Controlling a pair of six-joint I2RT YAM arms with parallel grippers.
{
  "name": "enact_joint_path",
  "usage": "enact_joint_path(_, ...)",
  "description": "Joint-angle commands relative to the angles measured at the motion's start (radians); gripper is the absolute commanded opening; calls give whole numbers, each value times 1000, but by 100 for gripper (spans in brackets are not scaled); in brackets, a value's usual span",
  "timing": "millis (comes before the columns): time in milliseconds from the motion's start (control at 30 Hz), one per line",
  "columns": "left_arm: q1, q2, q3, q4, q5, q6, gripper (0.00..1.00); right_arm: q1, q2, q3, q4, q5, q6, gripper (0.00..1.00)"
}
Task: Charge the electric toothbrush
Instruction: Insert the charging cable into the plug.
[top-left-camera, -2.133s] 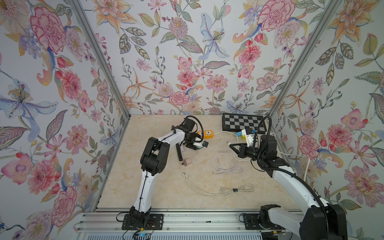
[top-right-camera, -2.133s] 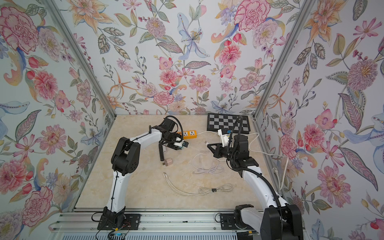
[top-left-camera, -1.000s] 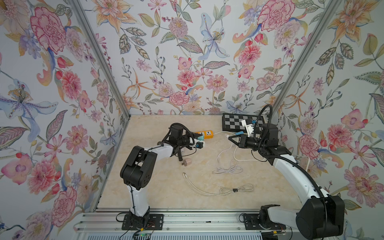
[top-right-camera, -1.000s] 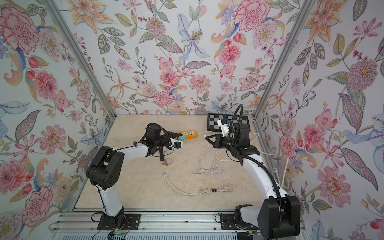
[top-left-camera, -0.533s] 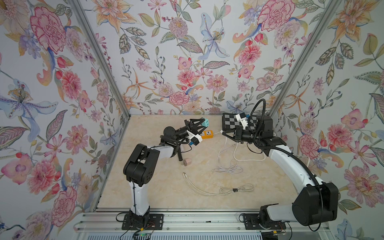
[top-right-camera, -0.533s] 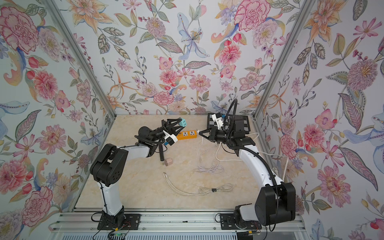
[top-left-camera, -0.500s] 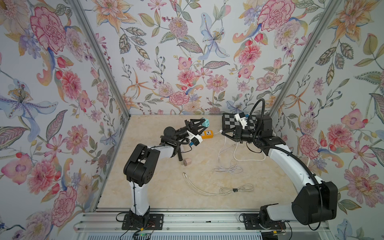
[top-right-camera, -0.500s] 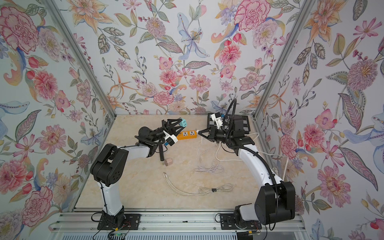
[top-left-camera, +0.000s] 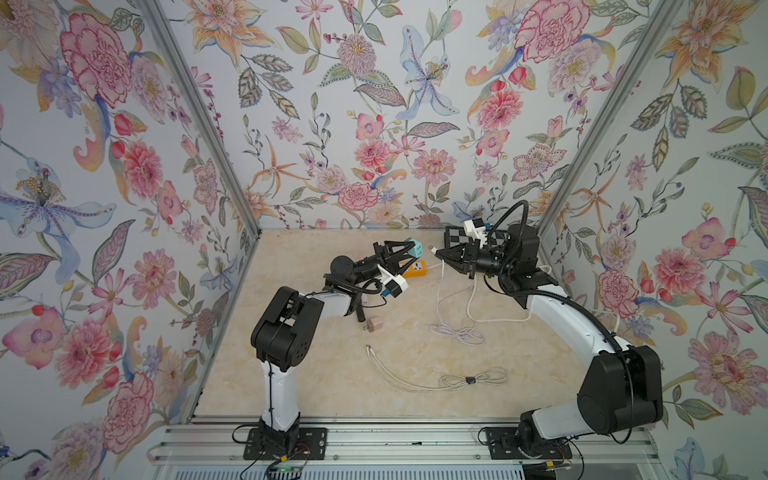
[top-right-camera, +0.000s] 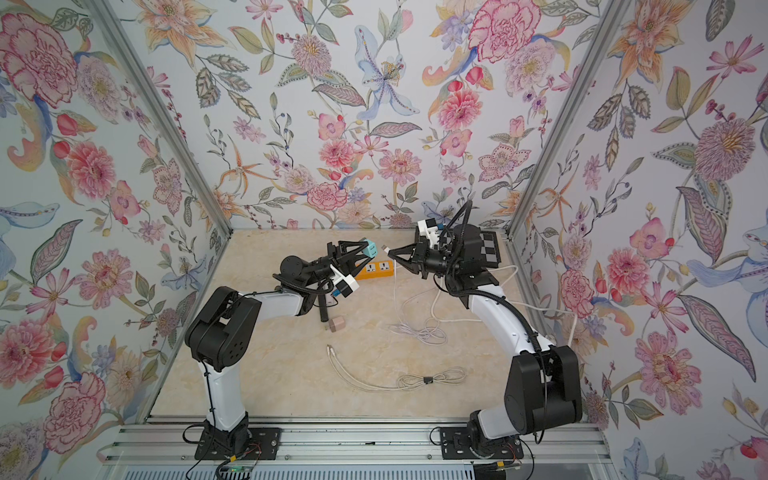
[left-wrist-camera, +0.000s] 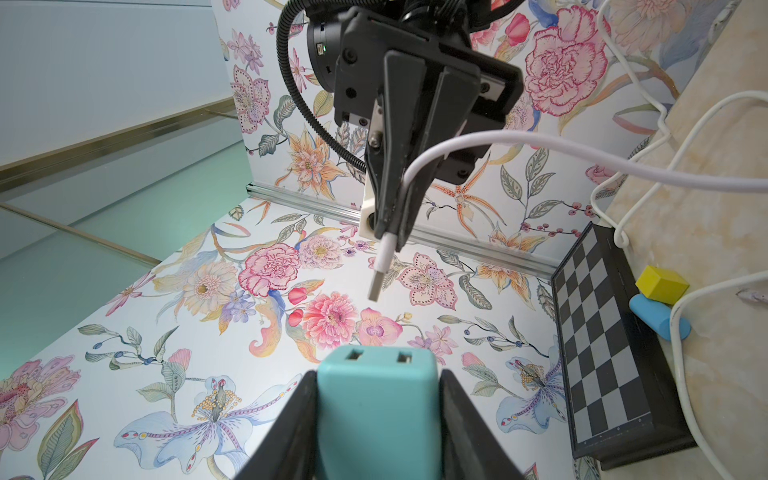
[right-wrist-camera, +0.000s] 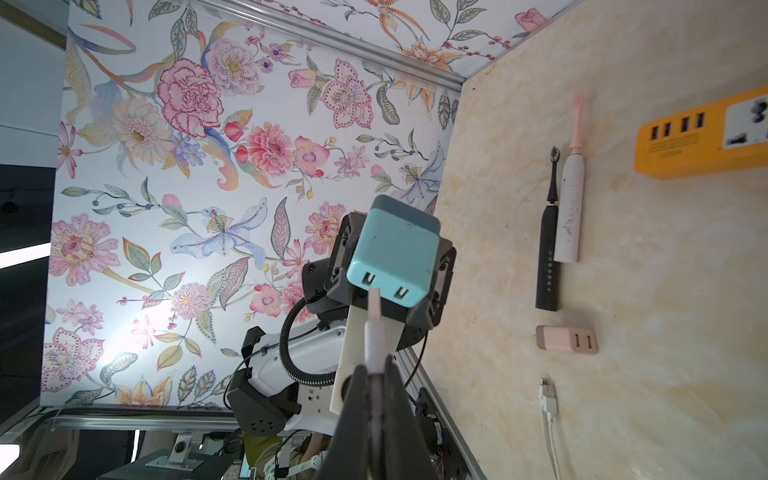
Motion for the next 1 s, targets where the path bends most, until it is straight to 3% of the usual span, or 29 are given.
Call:
enact_joint_path(0, -8, 22, 30, 67, 17, -7, 0, 36, 15, 8, 82, -20, 75, 0)
enact_joint_path(200, -7, 15, 31, 71, 17, -13, 0, 57, 38, 41, 4, -3, 20, 0)
enact_joint_path(967, -27, 13, 14, 80, 58, 28, 0, 45, 69, 44, 91, -2, 117, 0)
